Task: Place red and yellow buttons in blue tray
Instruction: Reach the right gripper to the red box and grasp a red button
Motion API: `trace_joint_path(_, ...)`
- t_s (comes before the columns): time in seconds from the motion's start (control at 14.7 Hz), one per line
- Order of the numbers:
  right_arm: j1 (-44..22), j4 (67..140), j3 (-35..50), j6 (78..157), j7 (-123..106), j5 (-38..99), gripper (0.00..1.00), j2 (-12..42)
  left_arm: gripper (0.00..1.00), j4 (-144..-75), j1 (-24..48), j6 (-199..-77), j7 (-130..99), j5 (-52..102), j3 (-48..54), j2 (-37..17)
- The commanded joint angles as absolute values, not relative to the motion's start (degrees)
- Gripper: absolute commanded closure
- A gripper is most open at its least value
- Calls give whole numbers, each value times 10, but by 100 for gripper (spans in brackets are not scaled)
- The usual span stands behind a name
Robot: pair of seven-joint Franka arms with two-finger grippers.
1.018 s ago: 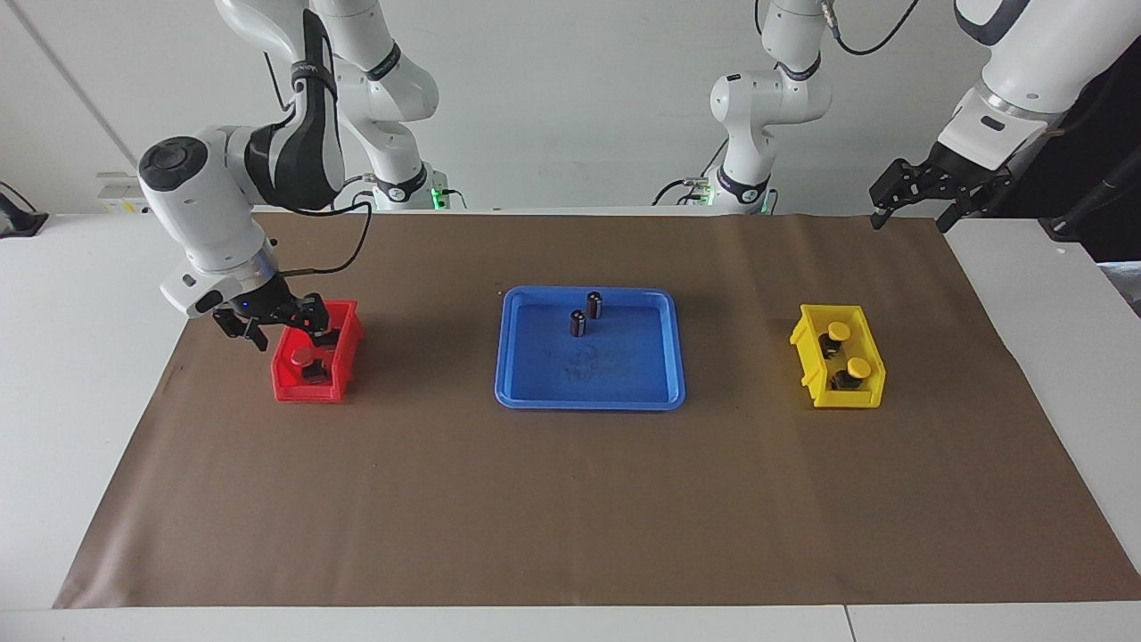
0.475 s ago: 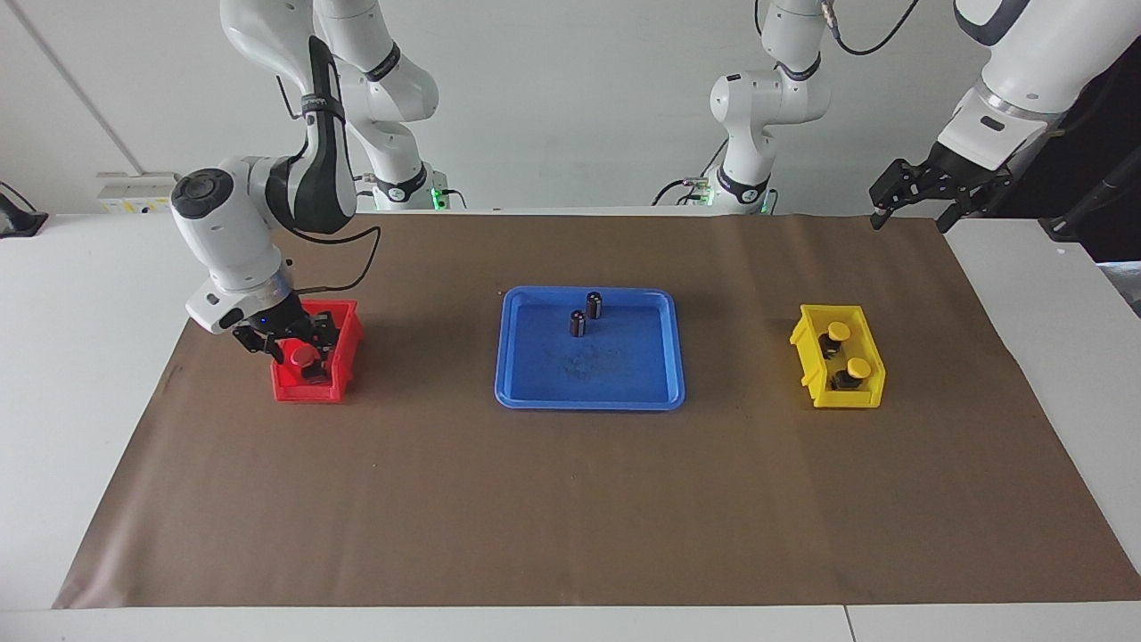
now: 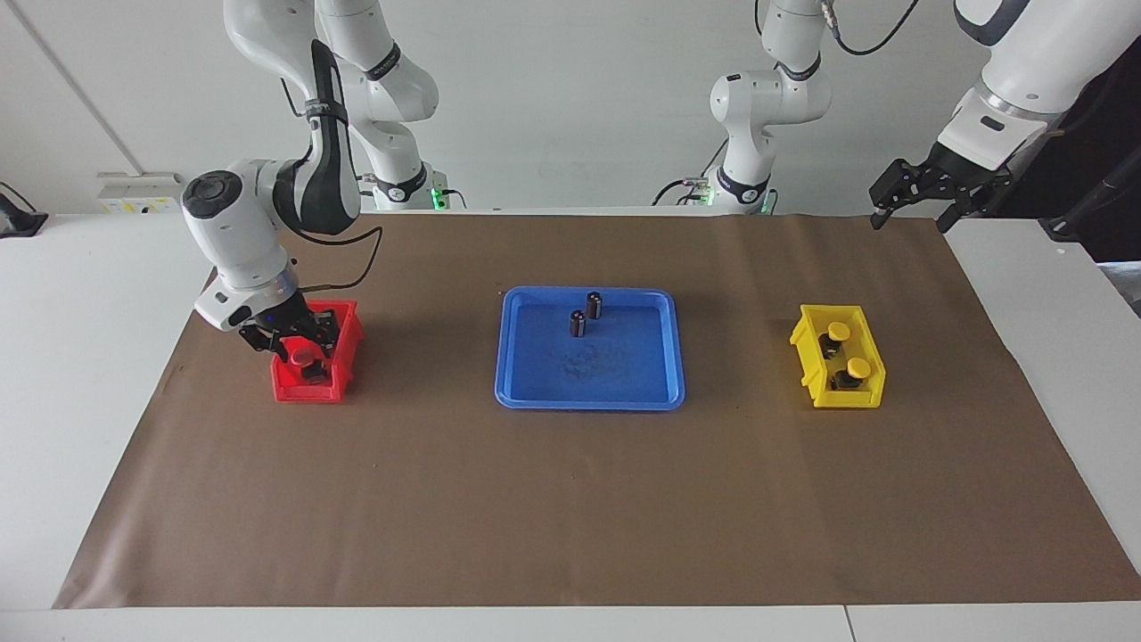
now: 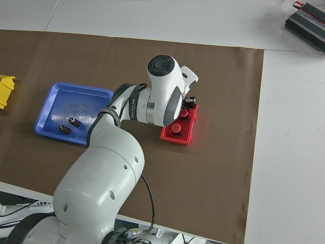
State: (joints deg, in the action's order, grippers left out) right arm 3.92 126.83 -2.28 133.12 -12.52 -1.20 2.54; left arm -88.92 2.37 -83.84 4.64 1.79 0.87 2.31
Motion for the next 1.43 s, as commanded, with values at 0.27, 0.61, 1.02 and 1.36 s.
trace_joint_path(0.27, 52, 1294, -19, 1346, -156, -1, 30, 7, 0, -904, 23, -837, 47, 25, 9, 37)
trace_joint_path(0.61, 52, 1316, -19, 1375, -164, -1, 34, 2, 0, -904, 21, -837, 47, 25, 8, 37)
trace_joint_path(1.02, 62, 1313, -19, 1381, -183, -1, 43, 12, 0, -904, 20, -836, 47, 24, 8, 37)
trace_joint_path(1.36, 57, 1299, -19, 1368, -183, -1, 83, 14, 0, -904, 20, -837, 47, 24, 8, 37)
